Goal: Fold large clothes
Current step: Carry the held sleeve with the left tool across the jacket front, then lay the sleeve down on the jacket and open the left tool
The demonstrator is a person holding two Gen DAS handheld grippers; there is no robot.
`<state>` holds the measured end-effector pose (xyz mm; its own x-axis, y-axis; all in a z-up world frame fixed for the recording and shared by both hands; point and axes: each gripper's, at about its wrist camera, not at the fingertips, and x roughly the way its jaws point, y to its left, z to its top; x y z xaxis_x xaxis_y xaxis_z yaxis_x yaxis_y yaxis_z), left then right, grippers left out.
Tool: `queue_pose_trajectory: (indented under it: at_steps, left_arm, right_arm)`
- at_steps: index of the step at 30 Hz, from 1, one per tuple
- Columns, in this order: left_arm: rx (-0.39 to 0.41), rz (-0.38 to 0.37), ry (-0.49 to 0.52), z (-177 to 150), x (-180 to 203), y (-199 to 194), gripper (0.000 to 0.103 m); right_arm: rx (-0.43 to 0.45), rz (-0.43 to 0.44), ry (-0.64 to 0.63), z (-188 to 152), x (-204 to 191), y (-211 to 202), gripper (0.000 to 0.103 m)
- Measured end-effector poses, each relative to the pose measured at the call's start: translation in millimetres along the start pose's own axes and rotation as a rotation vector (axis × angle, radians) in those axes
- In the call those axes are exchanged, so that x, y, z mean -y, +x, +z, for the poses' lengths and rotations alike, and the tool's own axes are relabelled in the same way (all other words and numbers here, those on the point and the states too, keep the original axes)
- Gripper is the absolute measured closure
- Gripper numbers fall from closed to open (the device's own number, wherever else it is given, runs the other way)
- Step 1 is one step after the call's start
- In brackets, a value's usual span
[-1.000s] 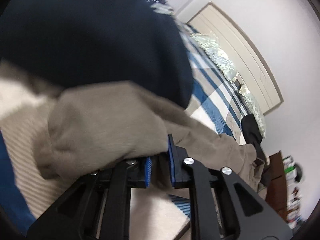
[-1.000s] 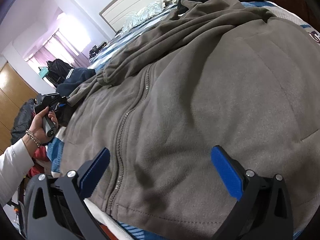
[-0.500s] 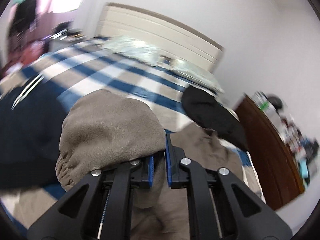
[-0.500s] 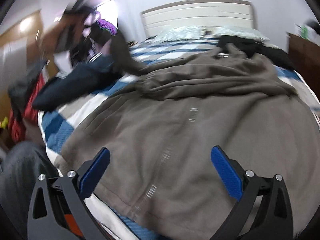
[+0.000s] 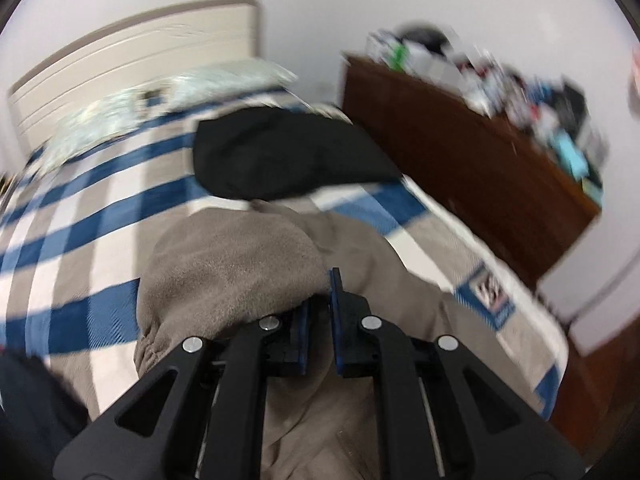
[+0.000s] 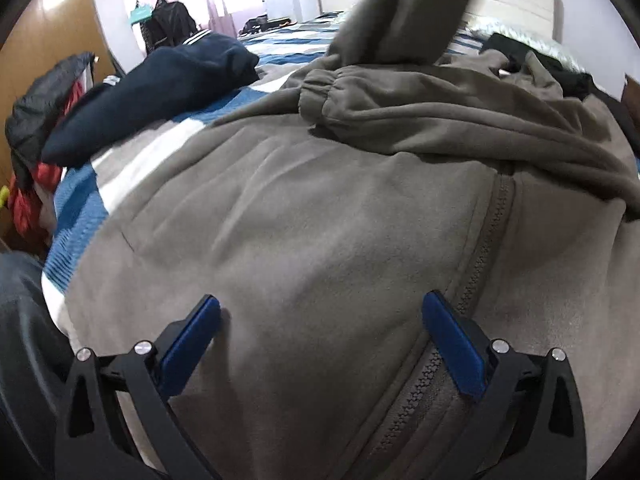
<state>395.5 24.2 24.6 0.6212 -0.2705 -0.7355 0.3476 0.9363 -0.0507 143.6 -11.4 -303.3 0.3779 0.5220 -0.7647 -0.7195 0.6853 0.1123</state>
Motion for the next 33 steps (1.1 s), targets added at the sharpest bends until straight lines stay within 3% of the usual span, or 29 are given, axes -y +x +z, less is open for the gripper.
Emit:
queue_pose_trajectory:
  at_steps: [4,9,17,18,20,22,25,28,33]
  left_arm:
    - [-0.125,-0.032,0.158,3.2,60.0,62.9,0.094]
    - [-0.284,-0.025,0.324,-16.8,116.6,145.1,0.093]
    - [-0.485,0.007,0.470,-62.5,153.8,234.1,0.089]
    - [-0.496,0.015,0.485,-67.3,157.3,239.8,0.081]
    - [-0.495,0.033,0.511,-74.6,163.5,243.3,0.066]
    - [-0.475,0.046,0.518,-75.5,165.4,238.3,0.031]
    - [-0.455,0.059,0.501,-71.3,161.4,225.0,0.008]
    - [-0.457,-0.036,0.474,-69.6,157.5,197.1,0.006]
    - [-0.398,-0.089,0.419,-75.0,137.4,136.9,0.006]
  right_arm:
    - [0.017,0.000,-0.020,-3.6,0.4,-1.5,0.004]
    - [0.022,0.020,-0.019,-4.6,3.8,-4.0,0.004]
    - [0.026,0.048,-0.035,-7.0,8.1,-6.8,0.004]
    - [0.026,0.049,-0.035,-7.0,8.3,-7.0,0.004]
    - [0.029,0.050,-0.039,-7.0,8.2,-7.5,0.004]
    - [0.037,0.052,-0.046,-7.8,7.8,-8.4,0.004]
    - [0.057,0.060,-0.055,-9.8,8.5,-12.9,0.004]
    - [0.086,0.076,-0.077,-12.9,8.2,-22.3,0.004]
    - [0.143,0.137,-0.205,-26.9,-0.2,-62.9,0.004]
